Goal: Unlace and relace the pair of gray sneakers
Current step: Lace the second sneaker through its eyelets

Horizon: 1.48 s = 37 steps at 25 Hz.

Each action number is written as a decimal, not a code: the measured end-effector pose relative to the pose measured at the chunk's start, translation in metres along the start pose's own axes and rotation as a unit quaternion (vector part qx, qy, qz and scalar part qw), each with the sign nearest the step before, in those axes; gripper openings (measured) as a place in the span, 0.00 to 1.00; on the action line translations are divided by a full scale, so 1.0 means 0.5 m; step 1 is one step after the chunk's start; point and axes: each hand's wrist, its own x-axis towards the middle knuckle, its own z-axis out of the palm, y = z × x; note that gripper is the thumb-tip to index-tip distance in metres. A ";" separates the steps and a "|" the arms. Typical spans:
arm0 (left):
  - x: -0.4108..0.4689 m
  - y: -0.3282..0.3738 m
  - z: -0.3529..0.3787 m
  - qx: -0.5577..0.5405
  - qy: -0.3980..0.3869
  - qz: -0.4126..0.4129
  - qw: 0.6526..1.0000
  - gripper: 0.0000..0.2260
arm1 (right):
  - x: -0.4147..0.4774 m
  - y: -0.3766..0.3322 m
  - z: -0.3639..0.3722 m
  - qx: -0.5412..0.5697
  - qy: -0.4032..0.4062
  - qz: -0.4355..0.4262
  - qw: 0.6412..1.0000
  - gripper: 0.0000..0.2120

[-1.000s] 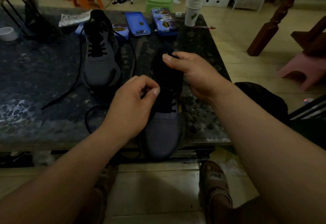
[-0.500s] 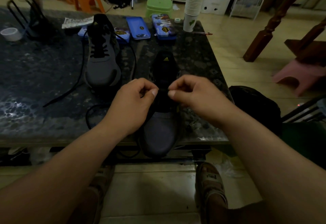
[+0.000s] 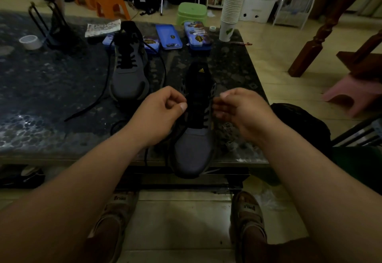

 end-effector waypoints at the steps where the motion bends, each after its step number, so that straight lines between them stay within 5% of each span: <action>1: 0.001 0.001 -0.008 0.006 -0.006 -0.009 1.000 0.02 | 0.003 -0.008 -0.010 0.115 0.010 0.022 0.993 0.09; 3: 0.007 0.001 -0.024 0.009 -0.017 -0.033 0.999 0.03 | 0.009 -0.024 -0.029 0.317 0.018 0.044 0.947 0.13; 5: 0.018 0.000 -0.038 -0.032 -0.022 -0.065 0.997 0.03 | 0.011 -0.038 -0.035 0.369 0.047 0.048 0.927 0.12; 7: 0.027 0.003 -0.051 -0.151 -0.010 -0.098 0.984 0.03 | 0.004 -0.038 -0.036 0.060 0.073 -0.012 0.996 0.11; 9: 0.035 0.008 -0.060 -0.290 0.010 -0.116 0.950 0.03 | -0.012 -0.030 -0.030 -0.342 0.029 -0.101 0.934 0.11; 11: 0.039 0.011 -0.067 -0.390 0.022 -0.129 0.911 0.05 | -0.018 -0.023 -0.020 -0.441 -0.060 -0.115 0.888 0.12; 15: 0.040 0.002 -0.060 -0.459 0.020 -0.140 0.877 0.08 | 0.003 -0.014 -0.032 -0.318 -0.033 -0.074 0.945 0.11; 17: 0.039 0.001 -0.051 -0.451 0.016 -0.149 0.880 0.09 | 0.017 -0.016 -0.046 -0.079 0.057 -0.033 0.995 0.08; 20: 0.038 0.009 -0.048 -0.483 0.000 -0.156 0.862 0.10 | 0.017 -0.030 -0.057 0.247 0.068 0.059 0.965 0.10; 22: 0.037 0.017 -0.049 -0.513 -0.016 -0.145 0.846 0.10 | 0.013 -0.032 -0.065 0.132 0.070 0.056 0.987 0.13; 23: 0.037 0.021 -0.050 -0.515 -0.027 -0.133 0.846 0.10 | 0.012 -0.025 -0.068 -0.046 0.059 0.027 0.997 0.14; 25: 0.034 0.027 -0.050 -0.472 -0.051 -0.100 0.874 0.10 | 0.004 -0.018 -0.073 -0.353 0.005 -0.021 0.935 0.17; 26: 0.032 0.029 -0.050 -0.433 -0.059 -0.086 0.896 0.10 | 0.004 -0.018 -0.075 -0.413 -0.034 -0.030 0.909 0.18; 29: 0.025 0.032 -0.047 -0.322 -0.080 -0.059 0.942 0.10 | 0.004 -0.034 -0.082 -0.408 -0.062 -0.018 0.911 0.17; 33: 0.014 0.025 -0.042 -0.235 -0.120 -0.056 0.963 0.10 | 0.012 -0.044 -0.103 -0.431 0.024 -0.041 0.901 0.20; 37: 0.015 0.028 -0.036 -0.225 -0.117 -0.064 0.965 0.10 | -0.001 -0.027 -0.064 -0.434 -0.078 -0.095 0.893 0.16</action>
